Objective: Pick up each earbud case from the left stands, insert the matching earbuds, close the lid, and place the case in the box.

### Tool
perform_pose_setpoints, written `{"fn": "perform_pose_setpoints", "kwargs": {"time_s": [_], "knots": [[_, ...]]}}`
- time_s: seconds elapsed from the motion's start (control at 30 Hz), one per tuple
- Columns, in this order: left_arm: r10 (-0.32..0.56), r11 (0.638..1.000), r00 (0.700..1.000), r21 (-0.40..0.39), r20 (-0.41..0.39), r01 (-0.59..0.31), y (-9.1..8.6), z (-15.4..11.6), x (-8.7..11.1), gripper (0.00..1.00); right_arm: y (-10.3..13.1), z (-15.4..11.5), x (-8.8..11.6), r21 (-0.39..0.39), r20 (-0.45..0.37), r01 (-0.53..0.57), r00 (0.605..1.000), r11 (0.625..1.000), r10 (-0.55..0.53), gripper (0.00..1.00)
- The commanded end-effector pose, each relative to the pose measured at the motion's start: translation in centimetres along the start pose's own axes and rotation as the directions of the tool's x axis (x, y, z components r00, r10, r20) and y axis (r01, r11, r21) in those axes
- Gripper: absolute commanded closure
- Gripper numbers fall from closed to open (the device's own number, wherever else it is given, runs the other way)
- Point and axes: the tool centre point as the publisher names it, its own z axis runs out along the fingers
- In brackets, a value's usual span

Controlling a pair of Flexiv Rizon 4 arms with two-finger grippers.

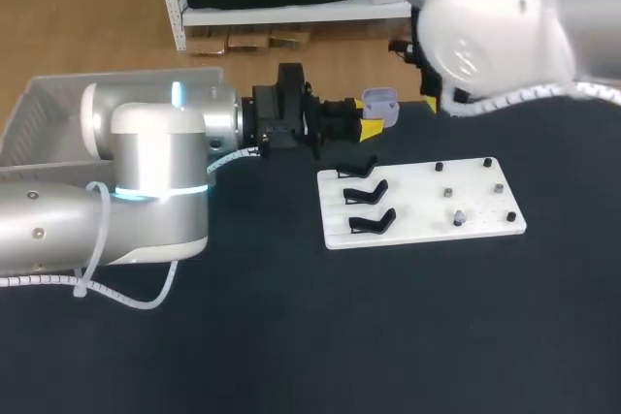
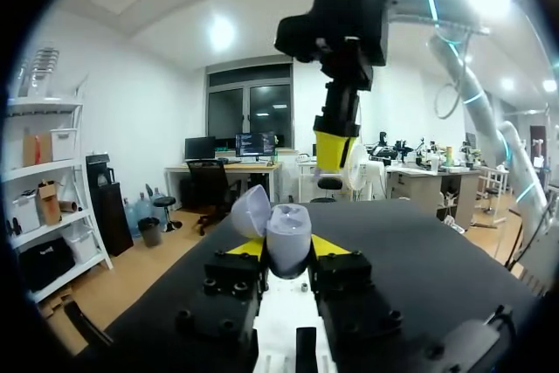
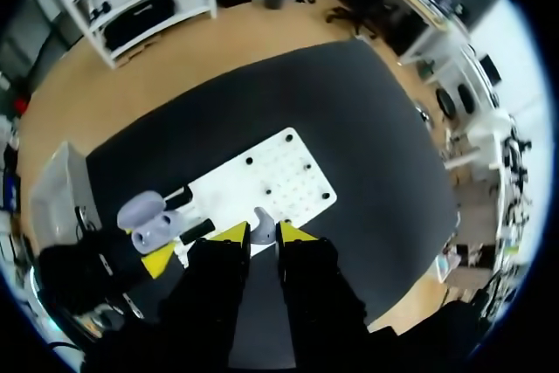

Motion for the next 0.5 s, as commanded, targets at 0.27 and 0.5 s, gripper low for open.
{"fn": "perform_pose_setpoints", "kwargs": {"time_s": [0.27,0.5], "knots": [[0.005,1.000,1.000,-0.005,0.008,-0.005,-0.1,0.0,0.2,1.00,3.8,-2.8,0.9,0.028,-0.057,-0.172,0.983,0.985,0.173,1.00],[0.005,1.000,1.000,-0.005,0.008,-0.005,-0.1,0.0,0.2,1.00,5.8,-3.7,1.2,0.067,-0.072,-0.085,0.993,0.994,0.090,1.00]]}}
